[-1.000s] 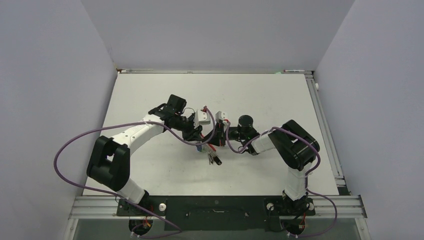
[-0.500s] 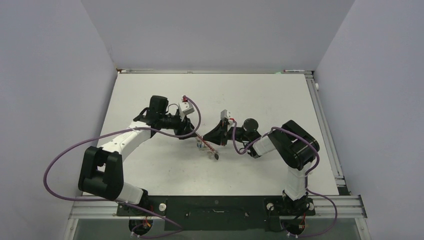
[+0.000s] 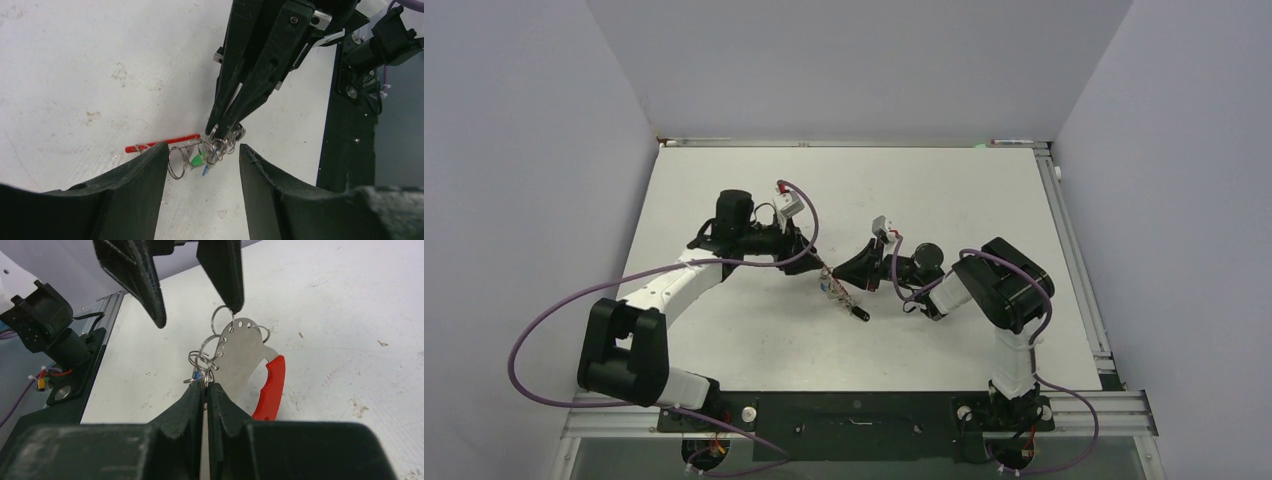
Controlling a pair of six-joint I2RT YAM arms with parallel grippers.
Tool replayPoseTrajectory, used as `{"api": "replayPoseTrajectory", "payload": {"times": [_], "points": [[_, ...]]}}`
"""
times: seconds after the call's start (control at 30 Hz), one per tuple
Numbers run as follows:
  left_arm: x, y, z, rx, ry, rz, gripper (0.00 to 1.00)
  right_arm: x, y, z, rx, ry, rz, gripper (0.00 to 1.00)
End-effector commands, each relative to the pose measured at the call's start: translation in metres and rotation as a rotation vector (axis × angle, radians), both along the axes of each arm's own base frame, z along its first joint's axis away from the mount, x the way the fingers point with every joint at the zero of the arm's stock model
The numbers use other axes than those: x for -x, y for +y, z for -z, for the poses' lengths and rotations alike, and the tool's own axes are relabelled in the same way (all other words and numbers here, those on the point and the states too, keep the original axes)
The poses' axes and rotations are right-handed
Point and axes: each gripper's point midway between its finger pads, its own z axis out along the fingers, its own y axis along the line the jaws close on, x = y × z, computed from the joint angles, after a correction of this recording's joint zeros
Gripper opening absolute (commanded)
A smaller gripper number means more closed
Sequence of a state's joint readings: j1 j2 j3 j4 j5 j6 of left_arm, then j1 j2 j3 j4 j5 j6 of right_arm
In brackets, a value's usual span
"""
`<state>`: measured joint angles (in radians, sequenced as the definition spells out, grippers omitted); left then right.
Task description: Remove the keys from the keyring
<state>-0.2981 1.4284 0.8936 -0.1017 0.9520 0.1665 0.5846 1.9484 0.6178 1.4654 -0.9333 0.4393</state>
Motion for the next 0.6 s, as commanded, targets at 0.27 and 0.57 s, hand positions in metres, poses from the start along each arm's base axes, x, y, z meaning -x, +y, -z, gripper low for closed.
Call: {"api": "replayPoseTrajectory", "payload": {"times": [0.27,0.57], "points": [[0.009,0.017,0.015,0.173,0.244,-0.127,0.64,-0.015,-0.008,-0.041,-0.179,-0.044,0.057,0.05],[-0.005,0.007,0.025,0.26,0.262,-0.124,0.73,-0.014,-0.01,-0.039,-0.186,-0.019,0.045,0.05]]}}
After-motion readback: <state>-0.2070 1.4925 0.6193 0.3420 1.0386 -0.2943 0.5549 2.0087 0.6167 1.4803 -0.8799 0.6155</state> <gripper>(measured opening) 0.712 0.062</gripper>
